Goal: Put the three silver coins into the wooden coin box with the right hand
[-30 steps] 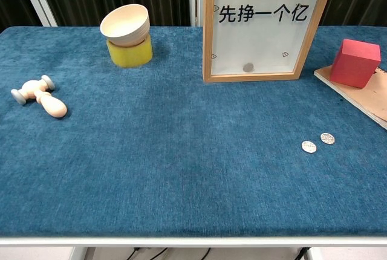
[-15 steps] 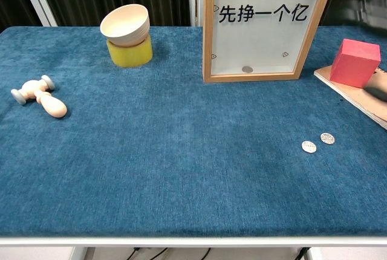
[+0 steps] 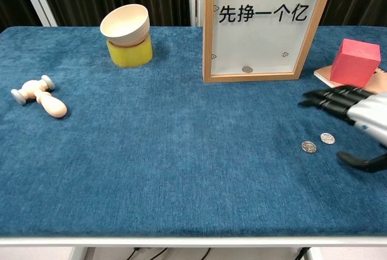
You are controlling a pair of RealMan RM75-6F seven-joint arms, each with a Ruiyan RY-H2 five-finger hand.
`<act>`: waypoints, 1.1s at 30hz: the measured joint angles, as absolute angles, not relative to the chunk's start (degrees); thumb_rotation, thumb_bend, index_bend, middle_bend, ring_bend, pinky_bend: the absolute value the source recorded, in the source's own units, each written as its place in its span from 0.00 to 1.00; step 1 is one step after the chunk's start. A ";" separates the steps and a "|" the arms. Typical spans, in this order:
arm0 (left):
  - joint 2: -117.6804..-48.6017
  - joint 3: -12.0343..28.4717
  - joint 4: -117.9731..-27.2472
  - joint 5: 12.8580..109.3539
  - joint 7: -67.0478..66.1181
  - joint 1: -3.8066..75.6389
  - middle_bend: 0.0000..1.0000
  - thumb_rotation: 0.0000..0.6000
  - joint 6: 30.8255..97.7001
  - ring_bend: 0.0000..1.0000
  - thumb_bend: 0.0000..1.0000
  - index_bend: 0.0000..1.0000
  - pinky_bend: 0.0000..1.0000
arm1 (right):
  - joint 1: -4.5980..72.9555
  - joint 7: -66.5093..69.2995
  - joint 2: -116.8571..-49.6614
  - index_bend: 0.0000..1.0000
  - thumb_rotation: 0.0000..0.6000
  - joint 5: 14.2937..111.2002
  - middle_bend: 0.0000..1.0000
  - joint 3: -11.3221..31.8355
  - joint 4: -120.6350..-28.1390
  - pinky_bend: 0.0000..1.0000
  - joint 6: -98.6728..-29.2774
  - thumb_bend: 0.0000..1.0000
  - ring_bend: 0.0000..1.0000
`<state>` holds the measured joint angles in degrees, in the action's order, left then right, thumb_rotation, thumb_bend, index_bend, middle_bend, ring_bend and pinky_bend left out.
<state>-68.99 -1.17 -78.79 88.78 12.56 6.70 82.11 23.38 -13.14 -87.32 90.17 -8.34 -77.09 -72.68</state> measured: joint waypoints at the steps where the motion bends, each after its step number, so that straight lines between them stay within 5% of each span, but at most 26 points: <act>1: -68.99 -1.17 -78.72 88.76 12.66 6.69 0.00 1.00 82.11 0.00 0.00 0.02 0.00 | 23.39 -13.02 -88.01 0.15 1.00 89.91 0.00 -7.88 -76.55 0.00 -72.10 0.34 0.00; 15: -69.38 -1.15 -77.74 88.93 13.58 6.85 0.00 1.00 81.86 0.00 0.00 0.02 0.00 | 22.39 -11.57 -89.89 0.36 1.00 90.77 0.01 -5.70 -74.37 0.00 -71.85 0.35 0.00; 33: -69.36 -1.13 -77.63 88.82 13.65 6.96 0.00 1.00 81.53 0.00 0.00 0.02 0.00 | 21.87 -10.67 -90.41 0.38 1.00 90.89 0.01 -4.89 -73.82 0.00 -69.44 0.35 0.00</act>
